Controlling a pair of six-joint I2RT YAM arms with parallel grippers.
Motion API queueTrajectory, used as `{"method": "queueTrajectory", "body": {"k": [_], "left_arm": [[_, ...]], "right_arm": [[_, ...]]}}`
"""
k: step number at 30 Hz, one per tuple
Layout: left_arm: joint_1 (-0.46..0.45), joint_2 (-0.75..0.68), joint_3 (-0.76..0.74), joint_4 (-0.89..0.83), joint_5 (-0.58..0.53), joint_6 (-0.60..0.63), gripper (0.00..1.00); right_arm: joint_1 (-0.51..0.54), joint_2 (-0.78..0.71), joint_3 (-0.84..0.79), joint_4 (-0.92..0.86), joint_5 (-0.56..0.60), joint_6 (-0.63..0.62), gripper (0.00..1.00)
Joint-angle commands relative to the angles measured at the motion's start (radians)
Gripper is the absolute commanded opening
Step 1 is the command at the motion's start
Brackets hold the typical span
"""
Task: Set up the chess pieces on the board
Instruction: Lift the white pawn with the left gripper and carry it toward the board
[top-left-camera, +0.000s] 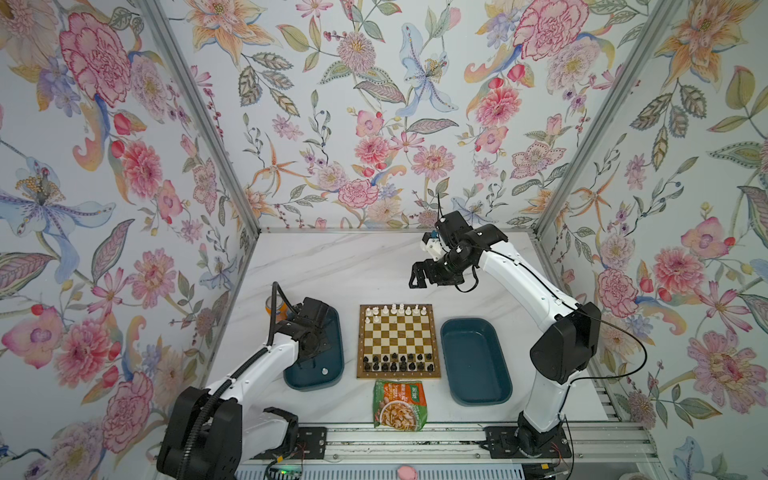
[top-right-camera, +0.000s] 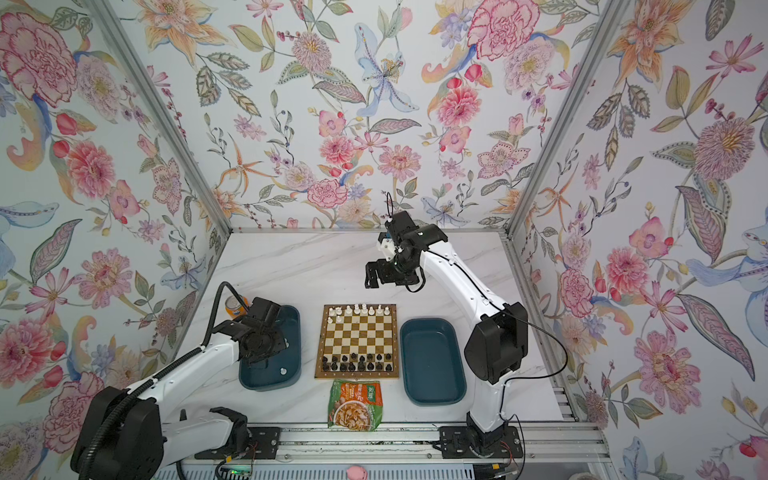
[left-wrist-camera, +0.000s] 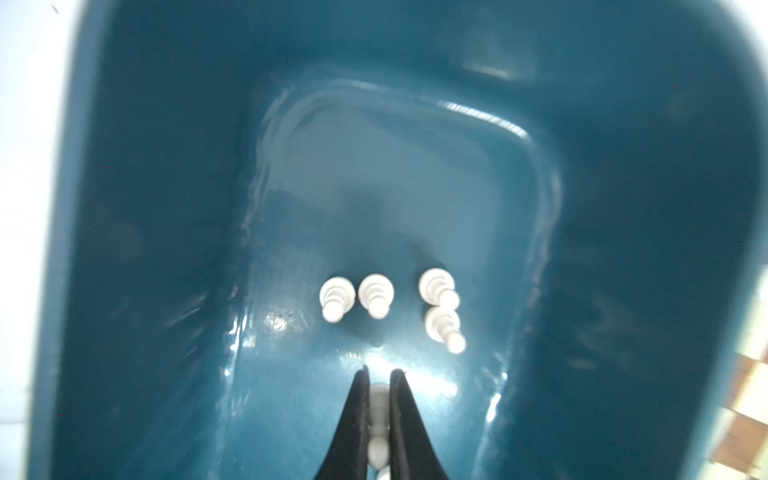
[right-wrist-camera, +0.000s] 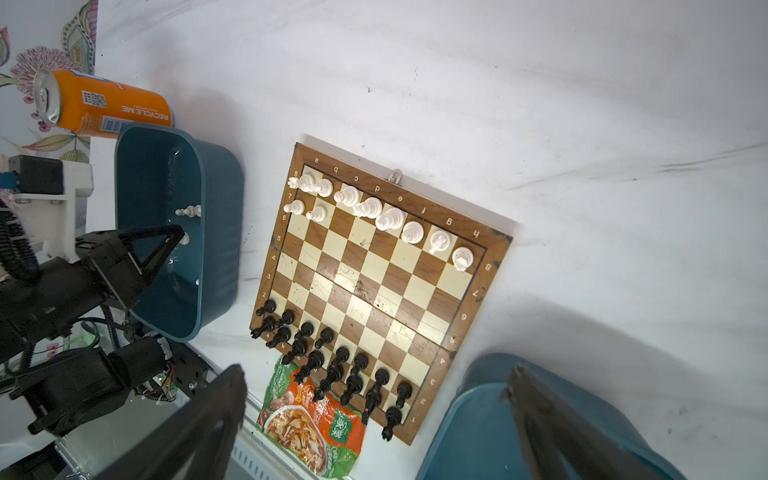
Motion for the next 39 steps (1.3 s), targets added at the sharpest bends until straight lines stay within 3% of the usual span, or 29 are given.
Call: {"method": "queueTrajectory", "body": {"k": [1,18,29,39], "left_arm": [[0.008,-0.031,0.06,-0.075,-0.001,0.023,0.08],[-0.028,0.0,0.313,-0.131,0.011,0.022,0.09],[-0.228,0.19,0.529,-0.091,-0.028,-0.014,0.08],[-0.389,0.478,0.718,-0.036,0.01,0.006,0.08]], "right_arm": [[0.006,-0.007,0.029,-0.016,-0.005,0.001,0.99],[-0.008,-0.05,-0.002,-0.014,0.009,-0.005,0.99],[-0.059,-0.125,-0.097,0.0,0.012,-0.005,0.99],[-0.167,-0.268,-0.267,0.017,0.016,-0.002,0.99]]}}
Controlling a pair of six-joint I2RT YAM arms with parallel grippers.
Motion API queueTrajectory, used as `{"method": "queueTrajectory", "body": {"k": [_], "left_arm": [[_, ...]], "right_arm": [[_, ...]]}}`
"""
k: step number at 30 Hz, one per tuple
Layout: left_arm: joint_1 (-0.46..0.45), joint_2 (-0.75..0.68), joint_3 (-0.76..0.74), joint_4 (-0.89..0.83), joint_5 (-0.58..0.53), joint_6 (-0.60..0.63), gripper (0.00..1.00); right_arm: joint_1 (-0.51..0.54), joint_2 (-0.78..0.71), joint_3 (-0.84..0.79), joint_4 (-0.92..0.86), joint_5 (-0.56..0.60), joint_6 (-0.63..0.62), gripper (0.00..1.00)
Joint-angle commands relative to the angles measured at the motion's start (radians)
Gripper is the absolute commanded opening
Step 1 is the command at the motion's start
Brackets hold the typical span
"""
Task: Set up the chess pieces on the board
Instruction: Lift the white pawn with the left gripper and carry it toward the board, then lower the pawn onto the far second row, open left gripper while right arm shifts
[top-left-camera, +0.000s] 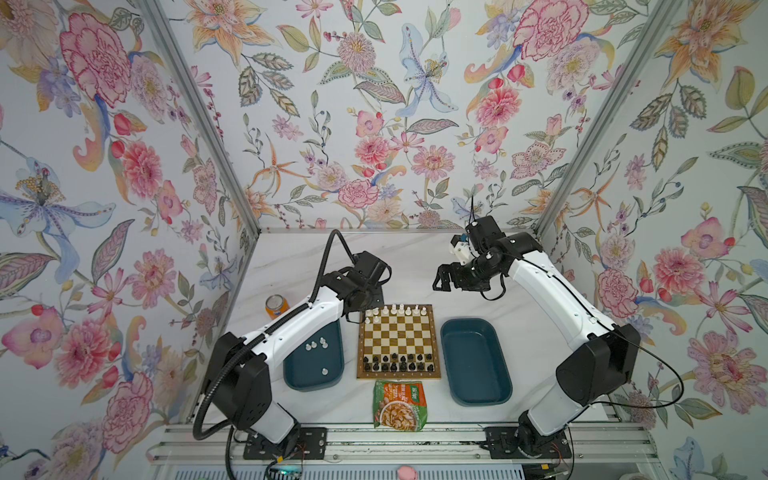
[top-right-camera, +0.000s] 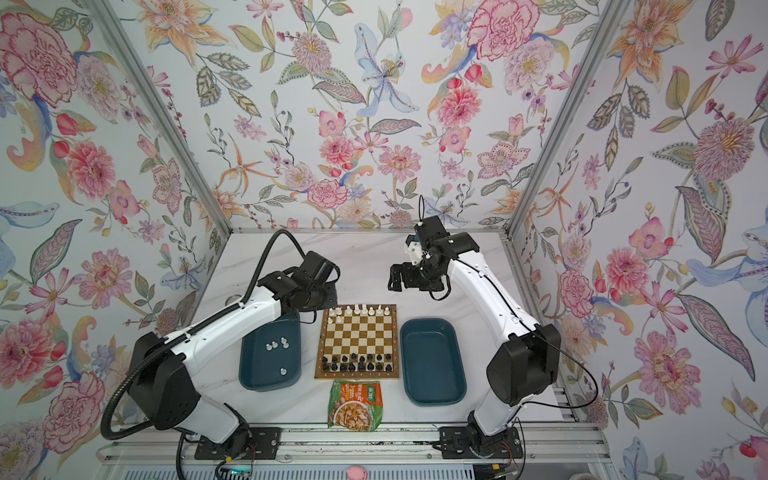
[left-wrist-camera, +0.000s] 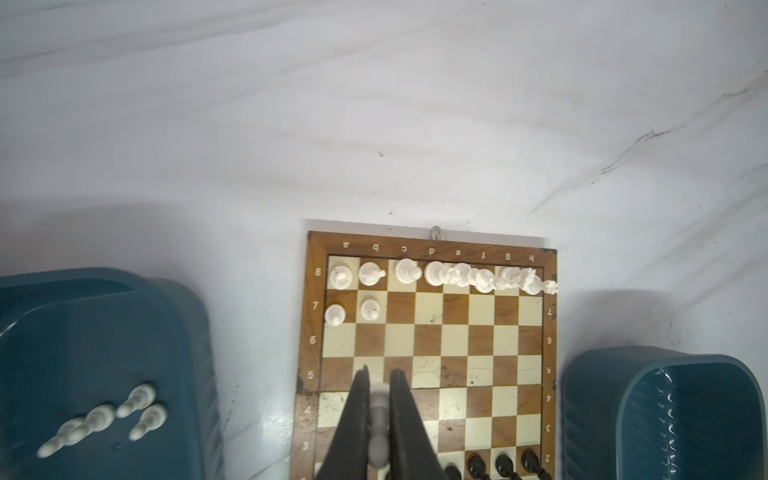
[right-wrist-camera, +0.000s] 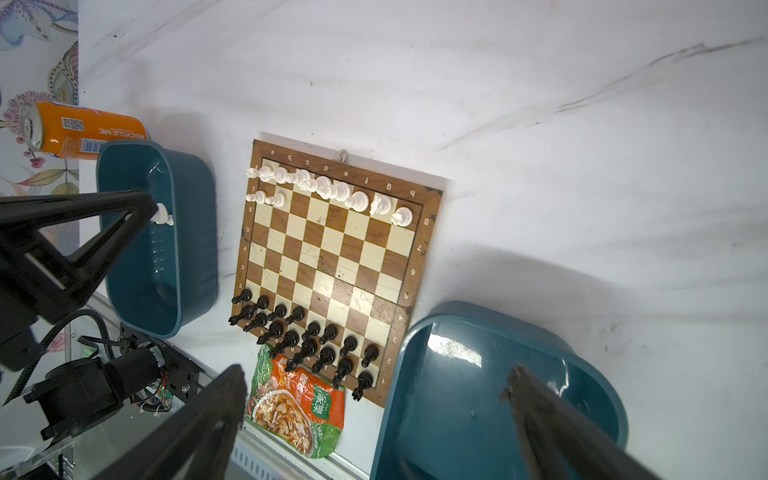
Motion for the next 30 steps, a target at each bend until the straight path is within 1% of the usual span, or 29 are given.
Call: {"method": "queueTrajectory", "body": {"k": [1,4,8,14,19,30], "left_arm": [[-0.046,0.08,0.078,0.012,0.016,0.013,0.08],[-0.074,0.146,0.117,0.014,0.024,0.019,0.08],[-0.097,0.178,0.105,0.03,0.036,0.006,0.08],[-0.099,0.156,0.007,0.07,0.037,-0.022,0.09],[-0.098,0.169,-0.041,0.08,0.022,-0.03,0.09],[-0.086,0.222,-0.055,0.092,0.004,-0.018,0.12]], "right_arm": [[-0.034,-0.063,-0.049,0.001,0.01,-0.001,0.99],[-0.06,-0.096,-0.078,0.001,0.006,-0.007,0.99],[-0.091,-0.133,-0.107,0.001,-0.003,-0.014,0.99],[-0.124,-0.157,-0.137,0.001,-0.023,-0.026,0.99],[-0.129,-0.156,-0.141,0.001,-0.042,-0.029,0.99],[-0.133,-0.15,-0.137,0.001,-0.054,-0.026,0.99]]}}
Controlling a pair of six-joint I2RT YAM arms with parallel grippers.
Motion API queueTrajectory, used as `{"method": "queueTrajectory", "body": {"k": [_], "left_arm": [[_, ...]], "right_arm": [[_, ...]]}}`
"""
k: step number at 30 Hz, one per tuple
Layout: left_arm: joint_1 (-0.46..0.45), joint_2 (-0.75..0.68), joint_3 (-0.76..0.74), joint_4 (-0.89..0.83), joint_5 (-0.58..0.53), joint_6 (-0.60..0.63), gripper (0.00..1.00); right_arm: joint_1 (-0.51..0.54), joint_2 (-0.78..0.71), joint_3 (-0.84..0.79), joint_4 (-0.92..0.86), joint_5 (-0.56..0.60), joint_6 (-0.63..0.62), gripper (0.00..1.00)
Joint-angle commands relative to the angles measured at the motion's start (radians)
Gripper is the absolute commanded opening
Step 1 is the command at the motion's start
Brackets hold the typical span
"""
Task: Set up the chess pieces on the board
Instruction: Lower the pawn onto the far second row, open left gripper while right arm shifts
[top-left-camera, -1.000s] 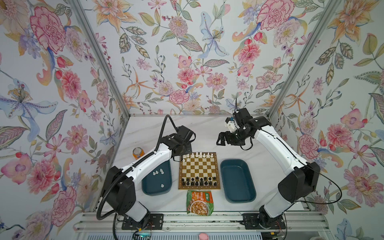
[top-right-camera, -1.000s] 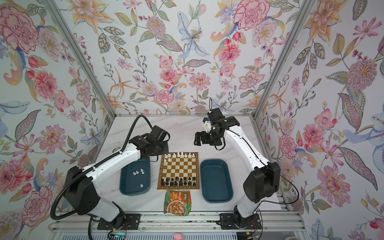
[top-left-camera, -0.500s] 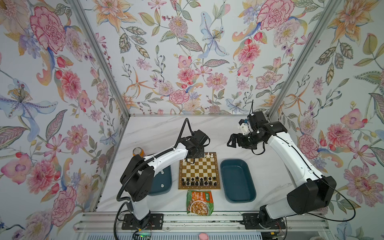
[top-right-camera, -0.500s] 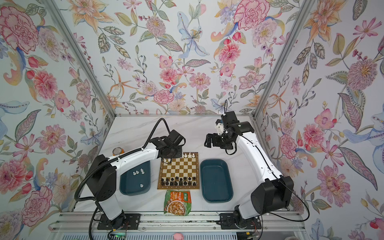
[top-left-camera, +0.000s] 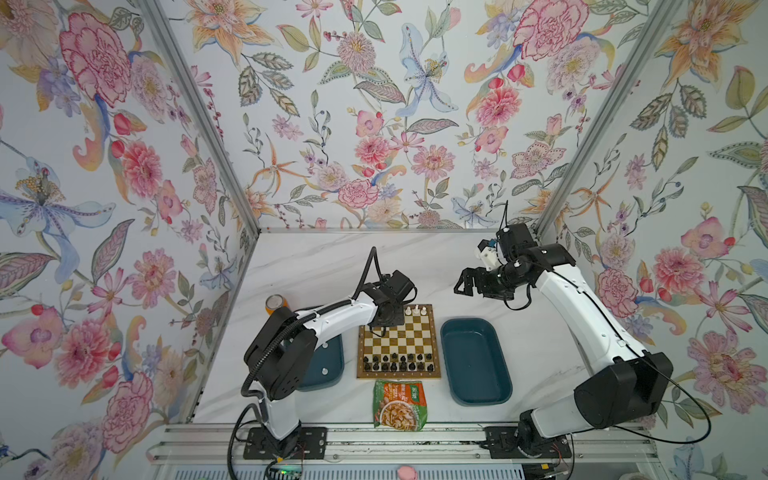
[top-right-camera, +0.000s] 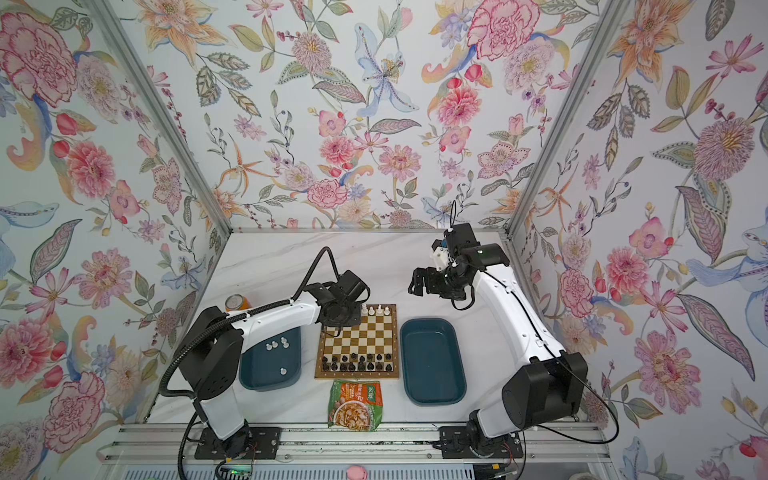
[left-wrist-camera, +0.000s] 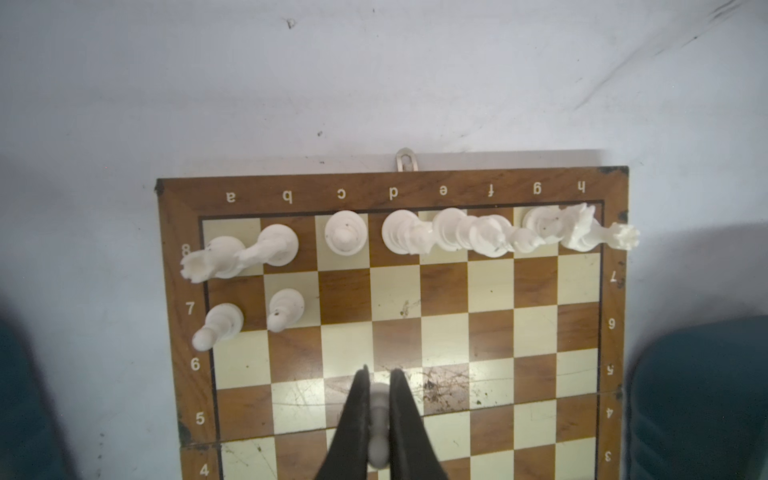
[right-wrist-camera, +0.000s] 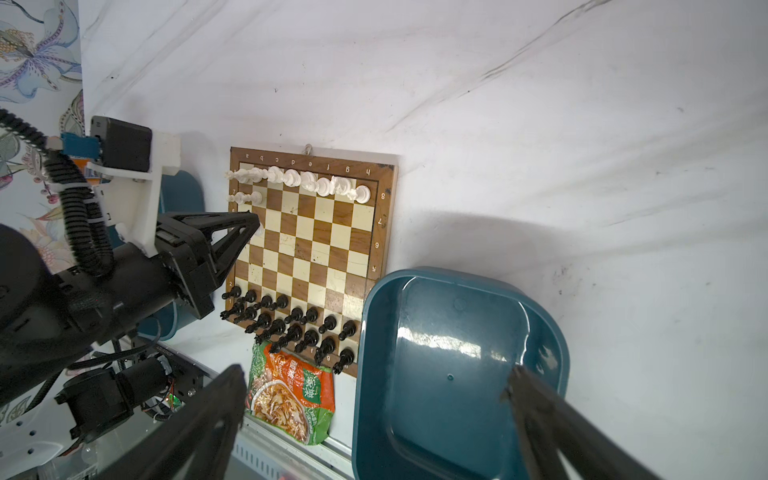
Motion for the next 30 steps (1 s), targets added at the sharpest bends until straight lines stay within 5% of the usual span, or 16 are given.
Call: {"method": "queueTrajectory", "body": {"k": [1,30], "left_arm": [[0.012,0.021,-0.017,0.003,-0.022,0.004,0.12],[0.07,0.086,0.003,0.044,-0.024,0.083,0.16]], "right_arm": [[-0.008,-0.012,-0.007,-0.001,-0.011,-0.013,0.99],[-0.011,-0.019,-0.003,-0.001,0.009,0.02,0.99]]}}
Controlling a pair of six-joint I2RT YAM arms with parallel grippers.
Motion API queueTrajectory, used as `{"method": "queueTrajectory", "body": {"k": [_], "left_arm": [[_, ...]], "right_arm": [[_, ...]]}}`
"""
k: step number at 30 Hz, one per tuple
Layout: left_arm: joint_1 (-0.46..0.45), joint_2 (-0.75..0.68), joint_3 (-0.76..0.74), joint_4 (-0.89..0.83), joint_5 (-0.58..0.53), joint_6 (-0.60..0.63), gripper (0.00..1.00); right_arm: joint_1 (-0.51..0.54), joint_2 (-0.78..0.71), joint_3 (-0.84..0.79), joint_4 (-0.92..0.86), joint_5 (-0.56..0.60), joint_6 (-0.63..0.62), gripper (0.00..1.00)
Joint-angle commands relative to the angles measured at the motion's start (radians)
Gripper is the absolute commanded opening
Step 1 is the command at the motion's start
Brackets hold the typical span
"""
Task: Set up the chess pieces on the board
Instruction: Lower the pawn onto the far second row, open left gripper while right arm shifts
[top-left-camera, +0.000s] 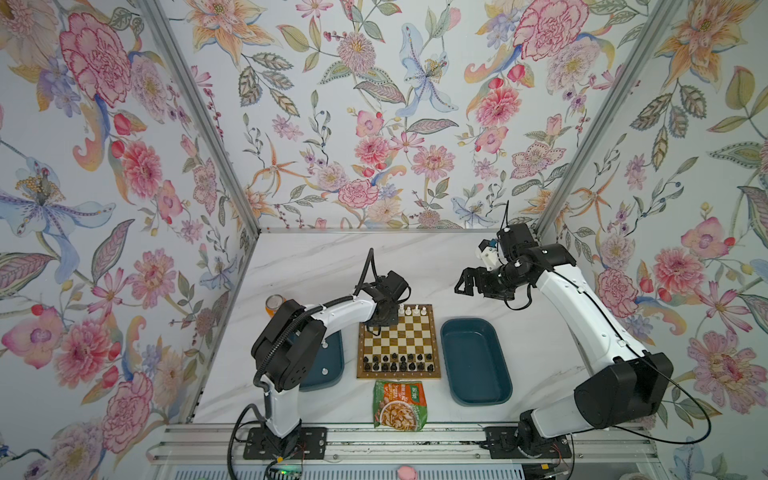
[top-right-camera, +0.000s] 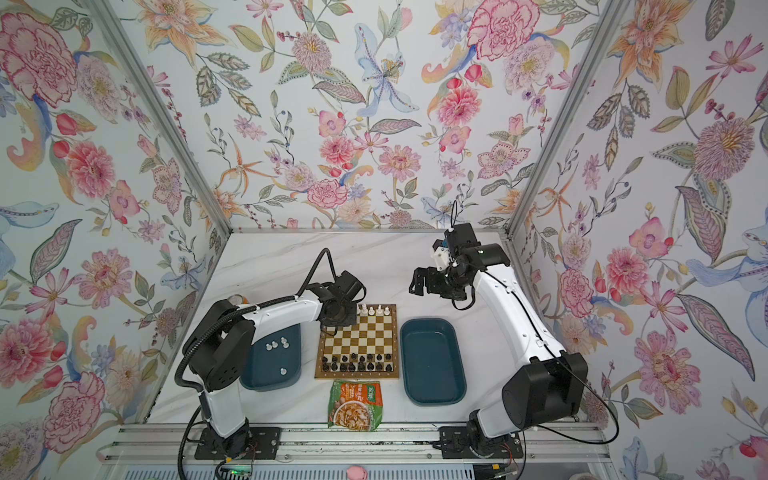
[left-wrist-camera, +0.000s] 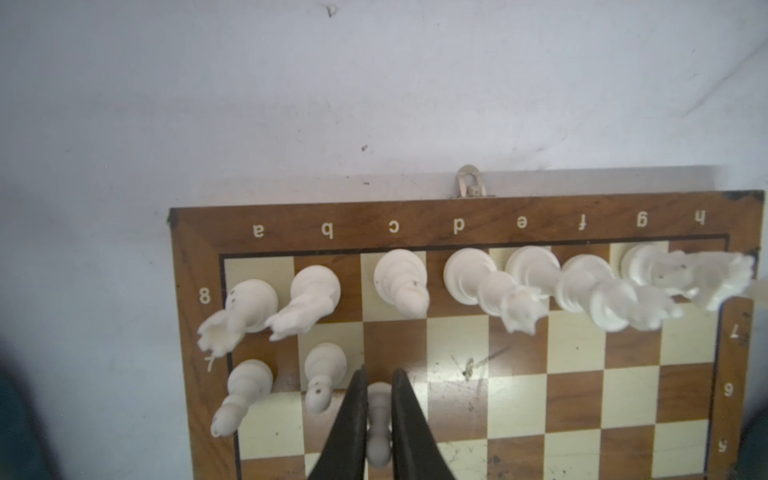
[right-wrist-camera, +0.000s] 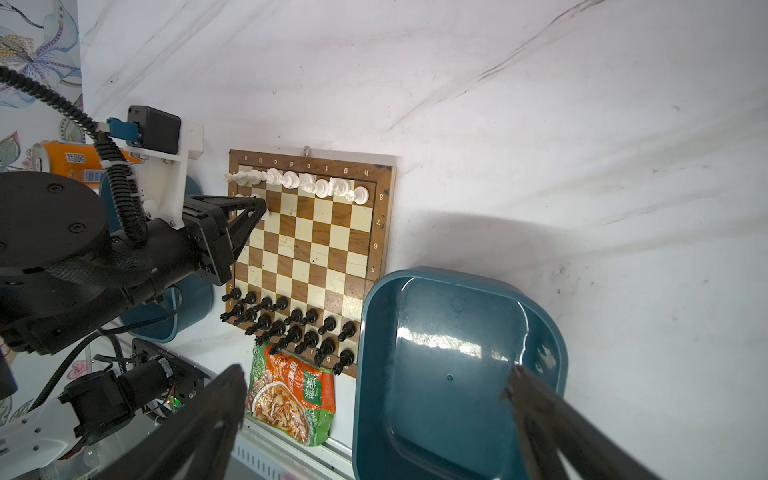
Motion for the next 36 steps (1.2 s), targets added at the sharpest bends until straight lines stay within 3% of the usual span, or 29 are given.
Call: {"method": "queueTrajectory", "body": {"k": [1,24,36], "left_arm": [[0.011,0.027,0.027,-0.002,-0.015,0.027,0.16],[0.012,0.071,0.091,-0.028,-0.029,0.046,0.16],[0.012,0.072,0.111,-0.06,-0.039,0.046,0.26]], "right_arm": [[-0.005,-0.019,-0.003,0.0,0.009,0.014,0.99],[-0.006,-0.018,-0.01,0.0,0.016,0.012,0.99],[-0.013,-0.004,-0.003,0.002,0.006,0.006,0.99]]}}
